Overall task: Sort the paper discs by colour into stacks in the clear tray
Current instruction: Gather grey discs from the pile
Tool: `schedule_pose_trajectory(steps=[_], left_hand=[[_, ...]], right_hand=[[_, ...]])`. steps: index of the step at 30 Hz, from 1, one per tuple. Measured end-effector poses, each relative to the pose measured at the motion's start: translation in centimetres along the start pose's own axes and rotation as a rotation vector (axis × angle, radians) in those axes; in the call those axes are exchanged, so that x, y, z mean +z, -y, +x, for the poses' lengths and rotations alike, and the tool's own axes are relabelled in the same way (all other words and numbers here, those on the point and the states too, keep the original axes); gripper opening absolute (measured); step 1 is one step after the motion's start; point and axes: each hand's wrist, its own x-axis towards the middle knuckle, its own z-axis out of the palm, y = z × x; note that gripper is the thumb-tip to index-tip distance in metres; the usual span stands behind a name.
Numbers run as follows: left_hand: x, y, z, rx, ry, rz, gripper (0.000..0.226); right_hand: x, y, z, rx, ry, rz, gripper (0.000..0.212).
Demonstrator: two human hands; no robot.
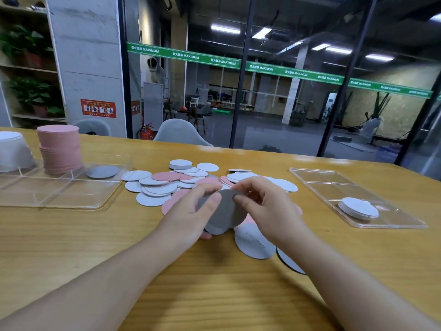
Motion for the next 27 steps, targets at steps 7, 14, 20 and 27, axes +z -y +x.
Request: schedule_pose_trajectory(steps=[7,14,20,27], left_hand=[[0.1,0.0,-0.2,0.078,0.059,0.186,0.048],[-0.3,0.0,-0.2,0.025,0.074,0.294,0.043],[-0.5,0.1,-0.1,-0.005,0.105,0.357,0.049],[-0.5,0.2,0.1,-0.025,0.091,0.325,0.040]], right_hand=[[-1.1,-0.7,0.5,0.061,0.150,-0.064,0.020],[-3.7,-1.2,0.3,0.305,0.565,-0.486,0.047],[-3.8,-0.5,-0.1,0.375,0.666,-0.580,0.057],[-3.5,-0.6,0.3,0.269,0.505,-0.504,0.017]])
